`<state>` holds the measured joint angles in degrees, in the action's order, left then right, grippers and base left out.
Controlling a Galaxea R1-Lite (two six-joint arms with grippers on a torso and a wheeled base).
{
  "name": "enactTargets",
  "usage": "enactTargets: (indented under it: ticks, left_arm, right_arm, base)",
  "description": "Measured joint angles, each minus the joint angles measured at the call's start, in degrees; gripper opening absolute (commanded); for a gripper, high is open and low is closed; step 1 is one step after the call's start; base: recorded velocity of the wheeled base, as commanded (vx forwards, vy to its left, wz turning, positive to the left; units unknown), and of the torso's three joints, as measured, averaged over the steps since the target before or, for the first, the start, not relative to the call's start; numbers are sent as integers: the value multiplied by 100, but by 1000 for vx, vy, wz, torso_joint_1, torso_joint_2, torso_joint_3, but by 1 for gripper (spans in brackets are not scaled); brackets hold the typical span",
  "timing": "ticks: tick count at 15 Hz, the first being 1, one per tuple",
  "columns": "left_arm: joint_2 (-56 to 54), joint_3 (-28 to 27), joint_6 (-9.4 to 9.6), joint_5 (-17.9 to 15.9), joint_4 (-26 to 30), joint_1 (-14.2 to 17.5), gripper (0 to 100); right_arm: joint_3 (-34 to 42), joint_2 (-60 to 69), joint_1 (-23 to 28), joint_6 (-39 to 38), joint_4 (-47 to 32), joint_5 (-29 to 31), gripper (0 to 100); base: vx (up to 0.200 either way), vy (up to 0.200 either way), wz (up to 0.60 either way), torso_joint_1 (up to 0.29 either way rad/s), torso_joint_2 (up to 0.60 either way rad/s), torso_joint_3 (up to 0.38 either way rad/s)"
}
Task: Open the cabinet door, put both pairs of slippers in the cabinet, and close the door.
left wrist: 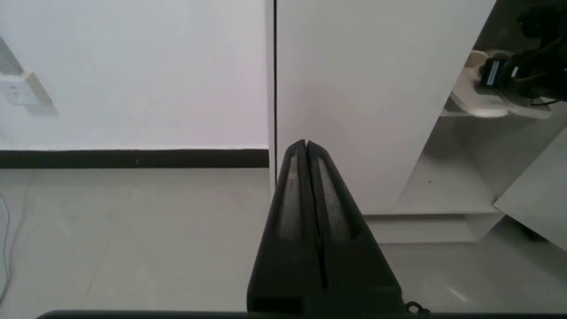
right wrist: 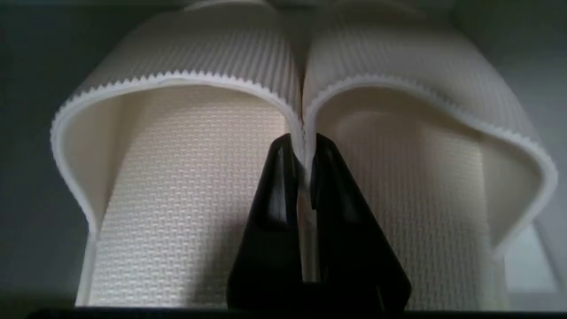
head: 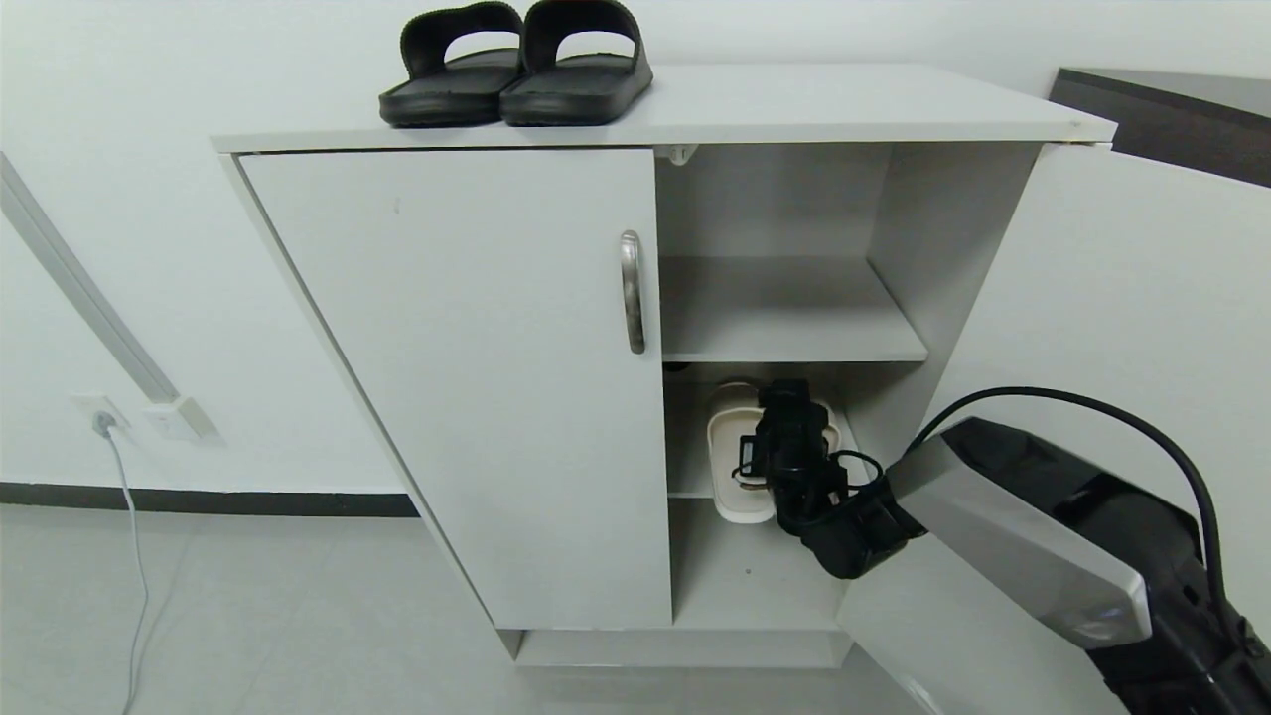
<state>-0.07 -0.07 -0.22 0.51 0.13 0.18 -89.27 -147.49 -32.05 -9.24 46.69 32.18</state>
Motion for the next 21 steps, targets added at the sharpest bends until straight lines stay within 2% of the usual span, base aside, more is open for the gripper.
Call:
enactTargets:
  ticks: [2, 5, 13, 14, 18, 21]
  left_arm:
    - [0, 0, 0, 0, -2, -5, 0]
    - [0, 0, -2, 0, -2, 0, 0]
    - [0, 5, -2, 17, -4, -5, 0]
    - [0, 5, 0, 17, -4, -5, 0]
    - [0, 5, -2, 17, -4, 0, 0]
    - [0, 5, -2, 17, -4, 0, 0]
  right_arm:
    - [-568, -173, 18, 0, -358, -5, 0]
    - [-965, -383, 83, 7, -510, -6, 0]
    - [-1064, -606, 123, 5, -506, -197, 0]
    - [-1064, -617, 132, 7, -506, -197, 100]
    - [-931, -631, 113, 2, -400, -161, 100]
    - [-397, -407, 50, 2, -104, -150, 100]
  base:
    - [0, 0, 0, 0, 0, 0]
    - [0, 0, 0, 0, 0, 0]
    - [0, 0, 0, 0, 0, 0]
    - [0, 0, 0, 0, 0, 0]
    - [0, 0, 0, 0, 0, 0]
    - [0, 0, 0, 0, 0, 0]
